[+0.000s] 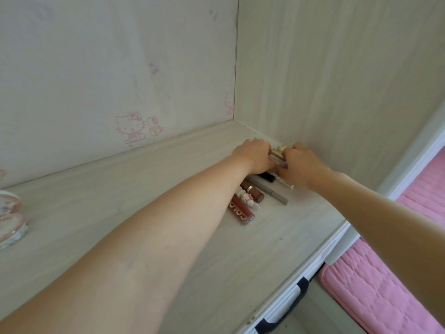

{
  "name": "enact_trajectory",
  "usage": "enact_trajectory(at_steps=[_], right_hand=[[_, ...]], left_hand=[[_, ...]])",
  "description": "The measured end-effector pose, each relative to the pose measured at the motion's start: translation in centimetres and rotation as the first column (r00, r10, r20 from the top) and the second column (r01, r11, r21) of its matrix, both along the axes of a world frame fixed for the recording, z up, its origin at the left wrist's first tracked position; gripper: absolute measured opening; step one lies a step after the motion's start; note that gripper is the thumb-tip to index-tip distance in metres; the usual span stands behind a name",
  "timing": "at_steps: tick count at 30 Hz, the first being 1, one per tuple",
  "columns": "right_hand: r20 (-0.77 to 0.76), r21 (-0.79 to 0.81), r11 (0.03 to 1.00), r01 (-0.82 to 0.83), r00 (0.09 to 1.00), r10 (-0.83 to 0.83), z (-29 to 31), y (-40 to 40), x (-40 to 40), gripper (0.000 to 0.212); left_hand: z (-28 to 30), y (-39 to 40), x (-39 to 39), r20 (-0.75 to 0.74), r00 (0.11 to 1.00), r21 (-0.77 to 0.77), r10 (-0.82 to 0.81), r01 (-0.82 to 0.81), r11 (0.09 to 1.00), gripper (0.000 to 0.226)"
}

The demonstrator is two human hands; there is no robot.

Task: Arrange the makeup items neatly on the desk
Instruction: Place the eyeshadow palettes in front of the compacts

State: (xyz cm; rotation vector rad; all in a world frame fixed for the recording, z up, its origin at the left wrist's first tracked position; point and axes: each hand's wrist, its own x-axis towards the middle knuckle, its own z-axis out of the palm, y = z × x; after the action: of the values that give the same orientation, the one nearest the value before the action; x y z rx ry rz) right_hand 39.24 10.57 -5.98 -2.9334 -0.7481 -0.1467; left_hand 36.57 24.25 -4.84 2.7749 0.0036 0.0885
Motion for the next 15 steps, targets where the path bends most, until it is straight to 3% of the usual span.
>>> enact_trajectory(at_steps=[8, 11, 15], right_hand=[[-0.046, 0.045, 0.997, 0.058, 0.997, -0.055, -0.3, -1.7, 0.1, 0.045], [-0.055, 0.025, 0.999, 0.042, 0.998, -0.040, -0.3, -2.0, 0.1, 0.038], [-0.070, -0.027, 1.000, 0.016, 0.997, -0.018, -0.1, -2.2, 0.1, 0.016]], left_hand=[[0.0, -0.4, -0.1, -0.001, 1.000, -0.010, -0.022, 0.022, 1.000, 0.039], [-0.2, -0.7, 0.0, 0.026, 0.996, -0.093, -0.085, 0.087, 0.992, 0.035], [-0.8, -1.1, 0.6, -0.008, 0.993, -0.068, -0.118, 0.117, 0.991, 0.032]])
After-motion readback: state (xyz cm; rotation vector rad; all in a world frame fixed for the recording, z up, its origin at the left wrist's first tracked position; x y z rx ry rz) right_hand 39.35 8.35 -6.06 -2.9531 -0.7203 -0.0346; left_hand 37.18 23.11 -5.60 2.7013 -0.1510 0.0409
